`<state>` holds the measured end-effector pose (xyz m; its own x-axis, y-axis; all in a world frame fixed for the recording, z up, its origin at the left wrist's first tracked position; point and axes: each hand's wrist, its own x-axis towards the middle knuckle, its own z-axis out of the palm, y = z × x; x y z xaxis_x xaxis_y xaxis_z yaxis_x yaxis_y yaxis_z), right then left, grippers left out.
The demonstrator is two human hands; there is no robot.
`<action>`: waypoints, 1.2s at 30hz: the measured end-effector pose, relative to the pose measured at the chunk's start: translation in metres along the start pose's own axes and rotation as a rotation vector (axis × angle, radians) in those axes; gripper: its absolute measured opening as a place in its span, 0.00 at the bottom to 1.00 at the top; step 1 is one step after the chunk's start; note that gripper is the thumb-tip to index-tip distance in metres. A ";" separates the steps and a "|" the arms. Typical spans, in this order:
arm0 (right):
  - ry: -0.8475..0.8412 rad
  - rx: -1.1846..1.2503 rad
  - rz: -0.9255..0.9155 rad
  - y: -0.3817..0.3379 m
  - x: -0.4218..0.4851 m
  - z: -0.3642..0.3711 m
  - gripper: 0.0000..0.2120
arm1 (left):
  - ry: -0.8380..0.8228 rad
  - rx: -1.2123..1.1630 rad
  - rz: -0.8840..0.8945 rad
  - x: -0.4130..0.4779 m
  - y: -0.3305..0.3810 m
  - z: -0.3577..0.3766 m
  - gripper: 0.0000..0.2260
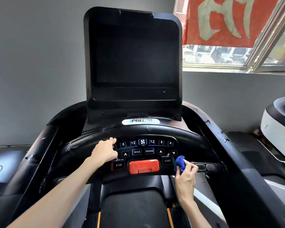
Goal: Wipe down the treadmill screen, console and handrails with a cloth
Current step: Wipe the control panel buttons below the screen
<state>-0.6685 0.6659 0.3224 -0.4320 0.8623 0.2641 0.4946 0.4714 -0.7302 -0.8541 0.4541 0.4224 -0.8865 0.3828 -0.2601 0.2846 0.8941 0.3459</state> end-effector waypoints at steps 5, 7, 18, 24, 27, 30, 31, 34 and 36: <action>-0.022 0.044 -0.069 -0.025 -0.018 0.020 0.11 | 0.006 0.001 0.029 0.001 0.000 -0.004 0.34; -0.074 0.001 -0.258 -0.034 -0.024 0.033 0.12 | 0.010 -0.006 0.031 0.003 -0.002 -0.004 0.34; -0.064 -0.126 -0.353 -0.008 -0.028 0.032 0.19 | 0.015 0.044 0.024 0.002 -0.005 0.004 0.36; 0.037 0.071 0.003 -0.006 -0.021 0.025 0.11 | 0.056 -0.047 0.057 -0.002 -0.008 0.005 0.35; 0.013 0.135 0.093 -0.033 -0.036 0.037 0.10 | 0.093 -0.267 0.086 -0.011 -0.020 0.016 0.38; -0.038 0.235 0.197 -0.046 -0.049 0.042 0.11 | 0.123 -0.342 0.123 -0.023 -0.031 0.028 0.39; -0.054 0.259 0.236 -0.048 -0.051 0.042 0.11 | 0.127 -0.357 0.126 -0.026 -0.035 0.029 0.39; -0.073 0.271 0.162 -0.055 -0.067 0.039 0.10 | 0.107 -0.364 0.096 -0.032 -0.048 0.028 0.38; -0.126 0.199 -0.061 -0.060 -0.087 0.044 0.10 | 0.093 -0.353 0.075 -0.035 -0.055 0.028 0.37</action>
<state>-0.6935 0.5549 0.3155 -0.5534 0.7976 0.2399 0.3119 0.4655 -0.8283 -0.8284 0.3982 0.3871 -0.9021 0.4066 -0.1448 0.2206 0.7227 0.6550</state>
